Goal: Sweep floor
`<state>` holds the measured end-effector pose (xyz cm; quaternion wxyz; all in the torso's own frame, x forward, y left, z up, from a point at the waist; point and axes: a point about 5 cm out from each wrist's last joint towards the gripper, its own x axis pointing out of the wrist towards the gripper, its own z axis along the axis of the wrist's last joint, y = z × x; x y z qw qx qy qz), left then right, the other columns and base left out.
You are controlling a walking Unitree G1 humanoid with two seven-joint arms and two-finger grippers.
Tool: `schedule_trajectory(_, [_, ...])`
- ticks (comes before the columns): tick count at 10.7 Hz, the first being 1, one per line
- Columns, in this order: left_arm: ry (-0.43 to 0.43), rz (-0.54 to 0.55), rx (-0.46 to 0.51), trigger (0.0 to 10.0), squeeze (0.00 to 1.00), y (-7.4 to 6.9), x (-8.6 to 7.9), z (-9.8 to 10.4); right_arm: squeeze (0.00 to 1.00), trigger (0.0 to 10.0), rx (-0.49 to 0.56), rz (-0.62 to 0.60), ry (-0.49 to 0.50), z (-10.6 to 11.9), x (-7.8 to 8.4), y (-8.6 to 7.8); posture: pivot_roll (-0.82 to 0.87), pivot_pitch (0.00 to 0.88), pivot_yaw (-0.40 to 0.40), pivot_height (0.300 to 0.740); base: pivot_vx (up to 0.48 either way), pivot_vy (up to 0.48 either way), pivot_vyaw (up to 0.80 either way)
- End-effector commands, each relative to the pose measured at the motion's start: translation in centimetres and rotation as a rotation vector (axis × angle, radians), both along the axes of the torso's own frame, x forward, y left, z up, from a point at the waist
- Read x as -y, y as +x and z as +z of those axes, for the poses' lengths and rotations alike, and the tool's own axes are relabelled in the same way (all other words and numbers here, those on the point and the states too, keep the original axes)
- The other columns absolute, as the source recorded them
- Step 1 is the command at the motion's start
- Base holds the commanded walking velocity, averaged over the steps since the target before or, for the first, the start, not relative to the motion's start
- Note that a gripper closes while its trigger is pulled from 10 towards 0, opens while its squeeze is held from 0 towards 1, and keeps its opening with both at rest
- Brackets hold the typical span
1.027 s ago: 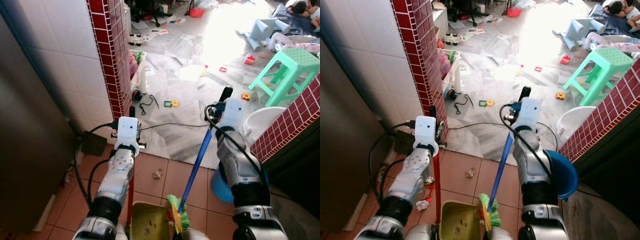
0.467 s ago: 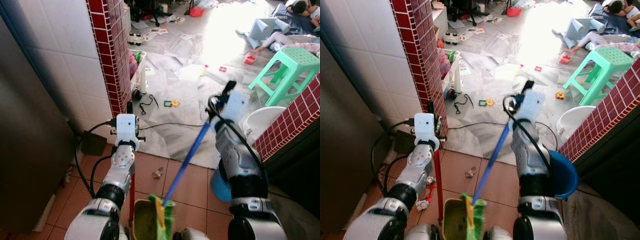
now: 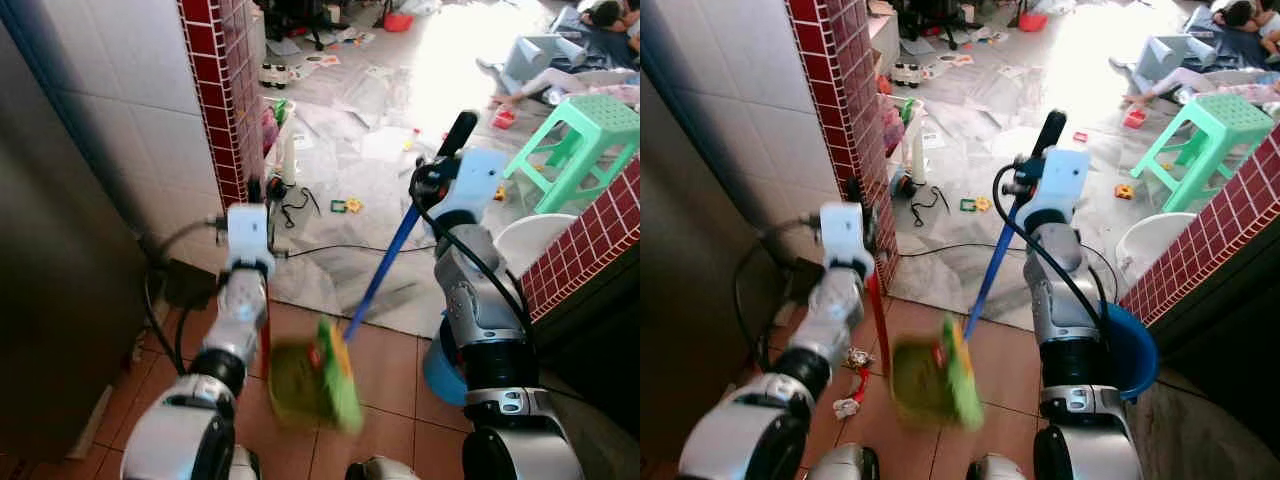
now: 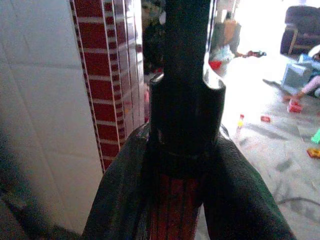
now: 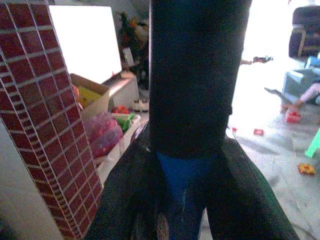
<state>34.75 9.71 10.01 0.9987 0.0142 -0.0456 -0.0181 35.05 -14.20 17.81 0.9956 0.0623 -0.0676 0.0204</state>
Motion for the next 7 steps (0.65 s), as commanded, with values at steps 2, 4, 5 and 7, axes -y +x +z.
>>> schedule_trajectory(2, [-0.036, -0.036, 0.095, 10.0, 0.00, 0.4, 1.1, 2.0, 0.00, 10.0, 0.033, -0.002, -0.022, 0.6, 0.2, 0.2, -0.07, 0.018, -0.038, 0.740, 0.000, 0.000, 0.00])
schedule_trajectory(4, [-0.048, -0.069, 0.076, 10.0, 0.00, 0.0, 1.7, 1.4, 0.00, 10.0, 0.058, -0.005, -0.046, 1.0, 0.3, 0.3, -0.07, 0.019, -0.036, 0.740, 0.000, 0.000, 0.00])
schedule_trajectory(5, [-0.062, -0.103, 0.061, 10.0, 0.00, -0.2, 2.2, 1.1, 0.00, 10.0, 0.070, -0.011, -0.058, 1.3, 0.5, 0.5, -0.07, 0.026, -0.037, 0.740, 0.000, 0.000, 0.00])
schedule_trajectory(7, [-0.081, -0.150, 0.106, 10.0, 0.00, -0.6, 2.5, 2.0, 0.00, 10.0, 0.131, -0.002, -0.089, 3.0, 0.2, 0.7, -0.05, 0.058, -0.033, 0.740, 0.000, 0.000, 0.00])
